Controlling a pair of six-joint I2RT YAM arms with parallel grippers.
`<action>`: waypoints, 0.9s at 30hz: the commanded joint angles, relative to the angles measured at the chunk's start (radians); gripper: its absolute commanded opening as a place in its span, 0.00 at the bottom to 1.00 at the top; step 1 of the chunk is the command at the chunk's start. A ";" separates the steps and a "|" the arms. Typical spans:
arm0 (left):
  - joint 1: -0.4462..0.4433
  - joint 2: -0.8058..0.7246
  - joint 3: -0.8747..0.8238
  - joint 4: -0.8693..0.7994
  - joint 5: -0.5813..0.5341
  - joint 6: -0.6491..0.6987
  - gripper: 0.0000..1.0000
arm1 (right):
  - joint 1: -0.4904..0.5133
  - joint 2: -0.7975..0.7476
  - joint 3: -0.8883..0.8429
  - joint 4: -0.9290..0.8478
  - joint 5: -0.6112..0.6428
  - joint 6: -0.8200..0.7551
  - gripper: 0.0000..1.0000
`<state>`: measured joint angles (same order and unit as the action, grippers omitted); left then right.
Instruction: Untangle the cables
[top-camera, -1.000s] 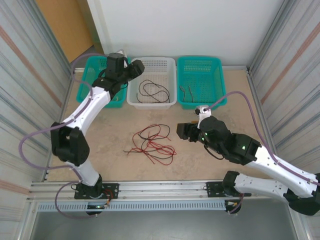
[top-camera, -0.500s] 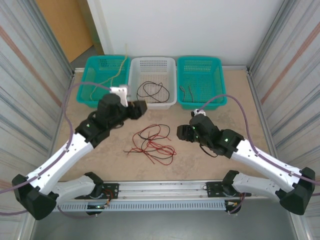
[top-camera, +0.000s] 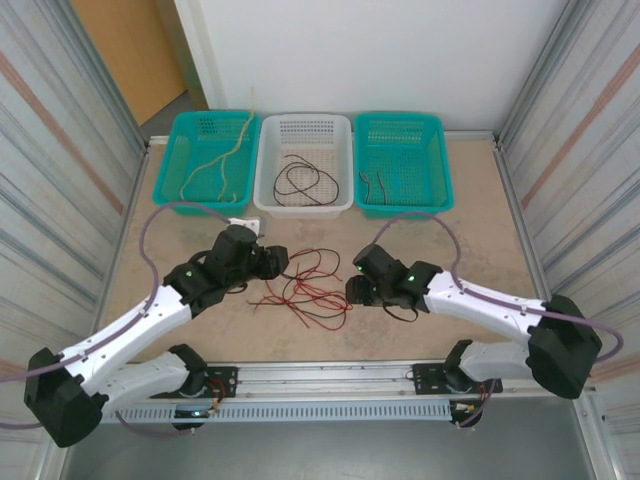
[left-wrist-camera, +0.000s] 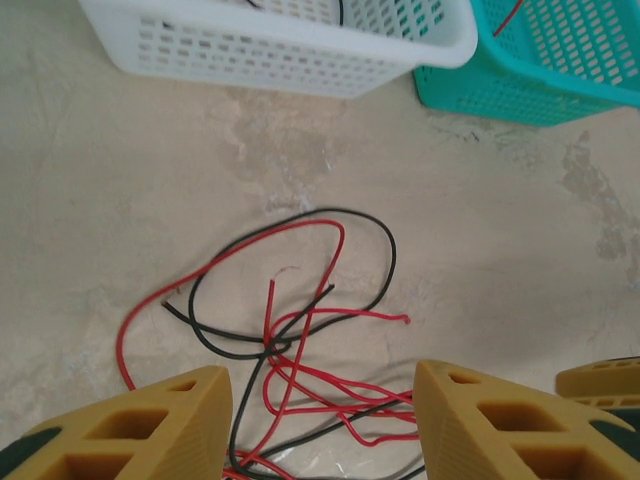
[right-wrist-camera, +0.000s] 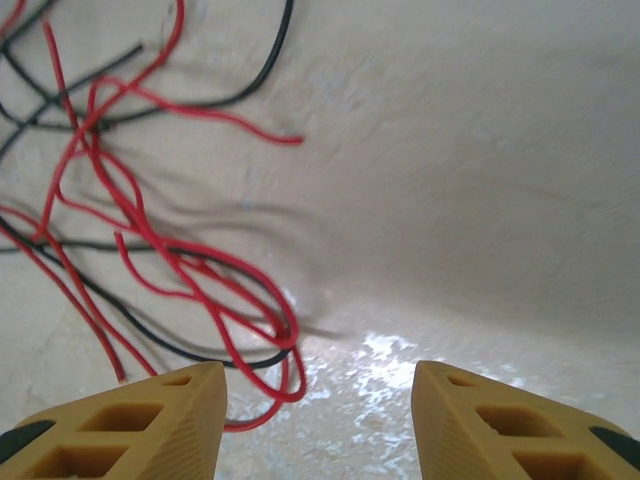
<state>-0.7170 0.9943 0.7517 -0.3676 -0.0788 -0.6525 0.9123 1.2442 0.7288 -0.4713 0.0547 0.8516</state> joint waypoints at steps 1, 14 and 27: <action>-0.009 0.023 0.001 0.041 0.003 -0.051 0.52 | 0.043 0.052 -0.006 0.046 0.000 0.038 0.46; -0.002 0.017 0.025 0.019 -0.012 -0.041 0.54 | 0.075 0.160 0.033 0.074 -0.006 -0.005 0.31; 0.005 -0.001 0.010 0.020 0.031 -0.027 0.55 | 0.124 0.024 0.100 -0.024 0.081 -0.076 0.00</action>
<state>-0.7193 1.0187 0.7525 -0.3408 -0.0681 -0.6849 1.0172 1.3449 0.7834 -0.4442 0.0895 0.8177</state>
